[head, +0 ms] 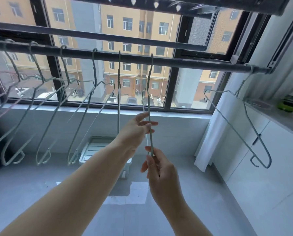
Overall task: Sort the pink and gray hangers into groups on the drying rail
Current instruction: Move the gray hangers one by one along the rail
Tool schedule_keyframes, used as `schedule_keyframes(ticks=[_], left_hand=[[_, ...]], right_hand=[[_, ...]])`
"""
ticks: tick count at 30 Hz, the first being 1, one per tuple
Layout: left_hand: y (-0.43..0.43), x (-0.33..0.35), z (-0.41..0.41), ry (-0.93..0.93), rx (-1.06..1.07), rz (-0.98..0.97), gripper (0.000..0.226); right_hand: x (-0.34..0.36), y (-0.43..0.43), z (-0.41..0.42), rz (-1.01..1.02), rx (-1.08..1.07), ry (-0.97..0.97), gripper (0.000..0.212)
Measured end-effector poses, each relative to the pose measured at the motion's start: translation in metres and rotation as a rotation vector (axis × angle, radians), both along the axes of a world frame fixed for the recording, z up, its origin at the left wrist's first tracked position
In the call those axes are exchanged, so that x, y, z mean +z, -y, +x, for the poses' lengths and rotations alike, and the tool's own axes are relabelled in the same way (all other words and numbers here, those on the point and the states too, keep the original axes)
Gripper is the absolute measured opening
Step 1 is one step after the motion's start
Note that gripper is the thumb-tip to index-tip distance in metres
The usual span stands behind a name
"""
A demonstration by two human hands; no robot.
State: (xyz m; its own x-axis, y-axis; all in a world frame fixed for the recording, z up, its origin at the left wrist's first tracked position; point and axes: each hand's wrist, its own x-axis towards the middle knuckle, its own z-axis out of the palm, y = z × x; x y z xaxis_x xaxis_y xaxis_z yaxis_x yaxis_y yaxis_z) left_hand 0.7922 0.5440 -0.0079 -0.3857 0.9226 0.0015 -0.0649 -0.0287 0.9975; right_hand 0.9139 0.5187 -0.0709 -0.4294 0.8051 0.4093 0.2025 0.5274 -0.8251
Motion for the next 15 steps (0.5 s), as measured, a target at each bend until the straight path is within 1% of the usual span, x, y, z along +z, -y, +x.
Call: schedule_keyframes(ticks=[3, 6, 9, 10, 12, 13, 15], left_hand=[[-0.001, -0.005, 0.005, -0.012, 0.03, -0.003, 0.039], [0.0, -0.004, 0.012, -0.077, 0.067, -0.011, 0.045], [0.001, -0.003, 0.023, -0.314, 0.2, -0.024, 0.059], [0.002, -0.001, 0.03, -0.395, 0.251, -0.003, 0.063], [0.004, 0.003, 0.049, -0.52, 0.309, 0.099, 0.071], [0.004, 0.004, 0.06, -0.569, 0.293, 0.151, 0.073], [0.001, 0.004, 0.082, -0.641, 0.191, 0.216, 0.074]], right_hand=[[-0.004, 0.0, 0.0, 0.002, -0.02, 0.011, 0.022], [-0.005, 0.001, 0.005, 0.09, -0.064, 0.055, 0.029], [-0.004, 0.0, 0.018, 0.089, -0.089, 0.076, 0.047], [-0.004, -0.001, 0.025, 0.076, -0.108, 0.067, 0.049], [-0.002, -0.005, 0.04, 0.074, -0.17, 0.057, 0.042], [-0.001, -0.007, 0.048, 0.084, -0.21, 0.055, 0.038], [0.002, -0.014, 0.068, 0.126, -0.316, 0.04, 0.034]])
